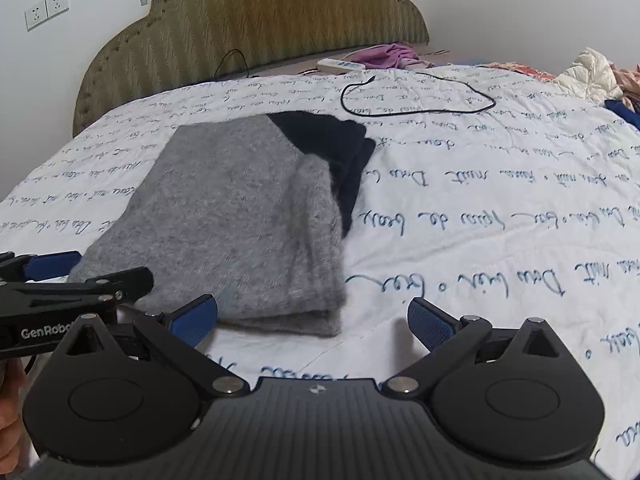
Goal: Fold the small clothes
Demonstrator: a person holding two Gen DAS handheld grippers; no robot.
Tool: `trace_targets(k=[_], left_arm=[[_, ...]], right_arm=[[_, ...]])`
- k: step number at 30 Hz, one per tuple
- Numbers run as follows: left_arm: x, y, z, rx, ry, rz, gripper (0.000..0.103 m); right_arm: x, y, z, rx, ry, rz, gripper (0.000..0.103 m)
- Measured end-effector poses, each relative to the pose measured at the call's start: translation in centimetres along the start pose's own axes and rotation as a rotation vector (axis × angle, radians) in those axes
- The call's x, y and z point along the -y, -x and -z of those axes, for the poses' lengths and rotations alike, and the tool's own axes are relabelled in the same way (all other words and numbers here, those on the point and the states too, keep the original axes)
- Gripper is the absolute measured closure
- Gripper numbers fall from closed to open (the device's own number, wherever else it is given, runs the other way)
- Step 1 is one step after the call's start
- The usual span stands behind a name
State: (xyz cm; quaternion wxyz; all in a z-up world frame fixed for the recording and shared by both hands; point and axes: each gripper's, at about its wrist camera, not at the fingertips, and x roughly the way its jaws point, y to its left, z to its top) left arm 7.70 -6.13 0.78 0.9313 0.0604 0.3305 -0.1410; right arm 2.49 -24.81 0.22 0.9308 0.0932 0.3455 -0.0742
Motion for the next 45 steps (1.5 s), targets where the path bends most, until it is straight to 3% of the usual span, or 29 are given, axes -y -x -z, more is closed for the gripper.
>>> trace_targets(k=[29, 45], left_arm=[[-0.6, 1.6, 1.7, -0.025, 0.036, -0.017, 0.019], [-0.8, 1.9, 2.6, -0.033, 0.039, -0.018, 0.019]], right_arm=[[-1.1, 1.4, 1.7, -0.065, -0.007, 0.002, 0.0], [-1.5, 2.1, 2.6, -0.053, 0.034, 0.013, 0.0]])
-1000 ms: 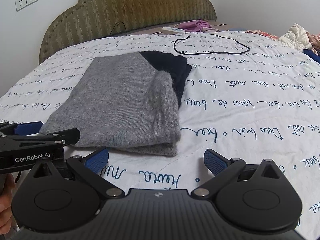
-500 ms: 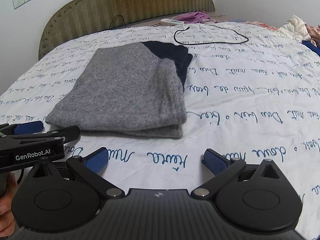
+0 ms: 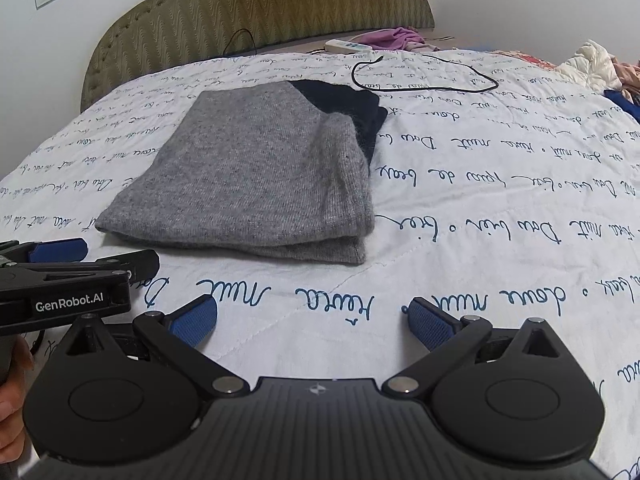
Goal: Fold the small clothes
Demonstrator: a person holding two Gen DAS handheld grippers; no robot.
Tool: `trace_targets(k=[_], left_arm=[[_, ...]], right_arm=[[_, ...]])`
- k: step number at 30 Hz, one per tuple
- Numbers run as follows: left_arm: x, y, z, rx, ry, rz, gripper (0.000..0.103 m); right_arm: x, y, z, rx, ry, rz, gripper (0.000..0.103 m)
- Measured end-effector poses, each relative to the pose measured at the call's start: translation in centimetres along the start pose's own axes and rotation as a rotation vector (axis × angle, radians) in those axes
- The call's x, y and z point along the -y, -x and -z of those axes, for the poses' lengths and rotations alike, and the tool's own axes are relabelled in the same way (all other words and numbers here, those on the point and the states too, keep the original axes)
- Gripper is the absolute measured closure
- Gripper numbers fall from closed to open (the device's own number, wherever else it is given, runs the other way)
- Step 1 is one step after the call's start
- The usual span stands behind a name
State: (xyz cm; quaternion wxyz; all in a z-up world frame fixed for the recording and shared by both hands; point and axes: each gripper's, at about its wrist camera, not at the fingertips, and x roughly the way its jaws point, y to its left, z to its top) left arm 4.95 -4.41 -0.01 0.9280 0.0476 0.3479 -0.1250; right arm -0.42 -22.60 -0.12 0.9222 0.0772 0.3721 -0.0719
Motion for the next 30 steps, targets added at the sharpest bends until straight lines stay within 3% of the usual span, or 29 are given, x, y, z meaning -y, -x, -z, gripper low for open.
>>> trace_targets(k=[30], left_arm=[[-0.6, 0.4, 1.5, 0.036, 0.004, -0.03, 0.015]], right_arm=[[0.0, -0.2, 0.8, 0.026, 0.025, 0.026, 0.0]])
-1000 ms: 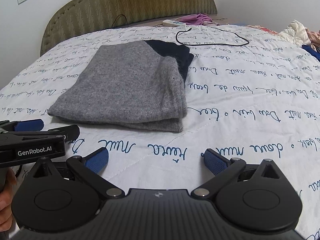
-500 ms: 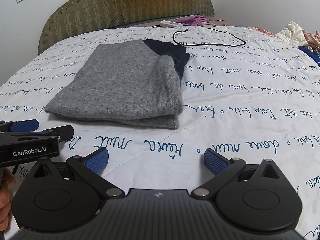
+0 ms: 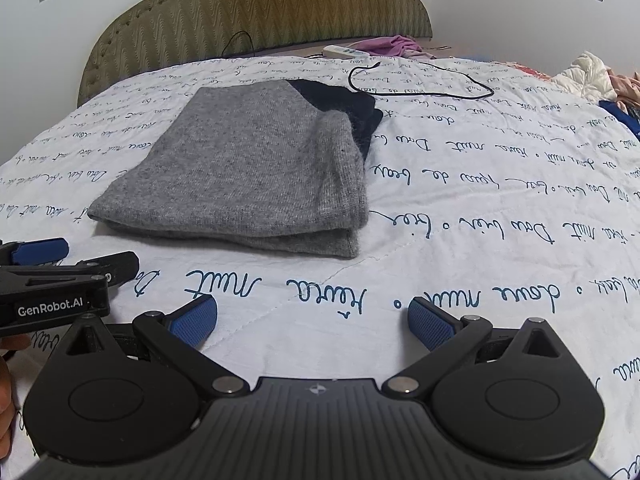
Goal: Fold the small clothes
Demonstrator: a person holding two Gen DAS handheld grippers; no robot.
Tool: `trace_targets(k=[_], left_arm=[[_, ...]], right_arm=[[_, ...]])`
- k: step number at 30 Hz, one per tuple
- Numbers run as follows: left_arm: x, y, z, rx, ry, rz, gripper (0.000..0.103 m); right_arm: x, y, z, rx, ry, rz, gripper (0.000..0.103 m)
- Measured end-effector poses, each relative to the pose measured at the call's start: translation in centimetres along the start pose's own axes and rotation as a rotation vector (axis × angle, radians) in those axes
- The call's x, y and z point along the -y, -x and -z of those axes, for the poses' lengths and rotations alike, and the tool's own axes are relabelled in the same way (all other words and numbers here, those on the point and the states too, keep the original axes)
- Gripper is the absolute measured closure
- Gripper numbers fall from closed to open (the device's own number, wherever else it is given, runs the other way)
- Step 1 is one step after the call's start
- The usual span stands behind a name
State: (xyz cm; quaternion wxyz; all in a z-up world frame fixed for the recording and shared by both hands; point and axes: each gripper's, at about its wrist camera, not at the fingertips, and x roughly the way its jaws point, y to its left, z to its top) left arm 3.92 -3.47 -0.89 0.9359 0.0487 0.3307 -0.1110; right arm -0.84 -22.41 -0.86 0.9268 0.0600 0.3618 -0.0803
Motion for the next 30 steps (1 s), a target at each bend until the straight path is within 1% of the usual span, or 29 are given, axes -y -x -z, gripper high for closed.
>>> trace_targets(k=[3, 5, 10, 16, 21, 26, 30], left_arm=[[-0.02, -0.03, 0.18, 0.003, -0.002, -0.003, 0.014], [0.0, -0.07, 0.22, 0.004, -0.004, -0.012, 0.01], [-0.17, -0.08, 0.35, 0.007, 0.01, -0.025, 0.006], [-0.23, 0.06, 0.52, 0.014, 0.013, -0.043, 0.006], [-0.17, -0.02, 0.6, 0.014, 0.01, -0.055, 0.002], [-0.55, -0.21, 0.64, 0.011, 0.027, -0.051, 0.0], [-0.5, -0.26, 0.74, 0.012, 0.024, -0.054, 0.0]], right_arm=[[0.03, -0.01, 0.06, 0.002, 0.001, -0.001, 0.0], [-0.05, -0.05, 0.11, 0.003, 0.004, 0.0, 0.0], [-0.05, -0.06, 0.17, 0.008, 0.003, -0.002, 0.0], [0.1, 0.14, 0.07, 0.02, -0.003, -0.004, 0.001], [0.12, -0.17, 0.23, 0.035, 0.03, 0.008, 0.001], [0.36, -0.21, 0.29, 0.049, 0.022, 0.009, 0.001], [0.31, -0.66, 0.73, 0.055, 0.043, 0.011, 0.0]])
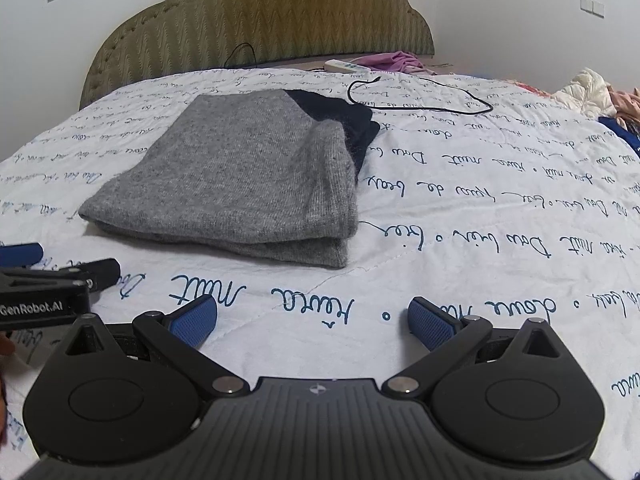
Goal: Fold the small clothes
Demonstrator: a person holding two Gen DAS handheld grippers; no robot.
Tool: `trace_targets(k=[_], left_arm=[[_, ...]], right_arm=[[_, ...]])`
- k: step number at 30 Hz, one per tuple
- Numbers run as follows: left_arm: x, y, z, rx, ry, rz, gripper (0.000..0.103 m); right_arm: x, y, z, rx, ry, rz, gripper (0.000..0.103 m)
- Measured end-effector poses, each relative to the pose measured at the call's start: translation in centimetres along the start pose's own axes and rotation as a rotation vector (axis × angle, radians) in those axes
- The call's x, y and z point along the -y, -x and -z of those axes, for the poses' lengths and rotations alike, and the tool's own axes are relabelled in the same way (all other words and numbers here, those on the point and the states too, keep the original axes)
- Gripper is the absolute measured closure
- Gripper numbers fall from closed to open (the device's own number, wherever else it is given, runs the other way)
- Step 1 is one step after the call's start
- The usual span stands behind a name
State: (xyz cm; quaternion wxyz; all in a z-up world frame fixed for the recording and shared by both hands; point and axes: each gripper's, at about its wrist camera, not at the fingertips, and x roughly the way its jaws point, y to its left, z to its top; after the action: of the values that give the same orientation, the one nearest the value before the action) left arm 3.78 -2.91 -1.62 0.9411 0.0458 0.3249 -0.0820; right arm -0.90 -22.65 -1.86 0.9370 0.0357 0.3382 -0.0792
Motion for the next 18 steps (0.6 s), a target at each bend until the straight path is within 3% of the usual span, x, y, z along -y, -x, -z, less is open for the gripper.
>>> trace_targets(k=[18], left_arm=[[0.19, -0.04, 0.2, 0.0, -0.01, -0.011, 0.0]], right_arm=[[0.04, -0.25, 0.43, 0.008, -0.002, 0.001, 0.0]])
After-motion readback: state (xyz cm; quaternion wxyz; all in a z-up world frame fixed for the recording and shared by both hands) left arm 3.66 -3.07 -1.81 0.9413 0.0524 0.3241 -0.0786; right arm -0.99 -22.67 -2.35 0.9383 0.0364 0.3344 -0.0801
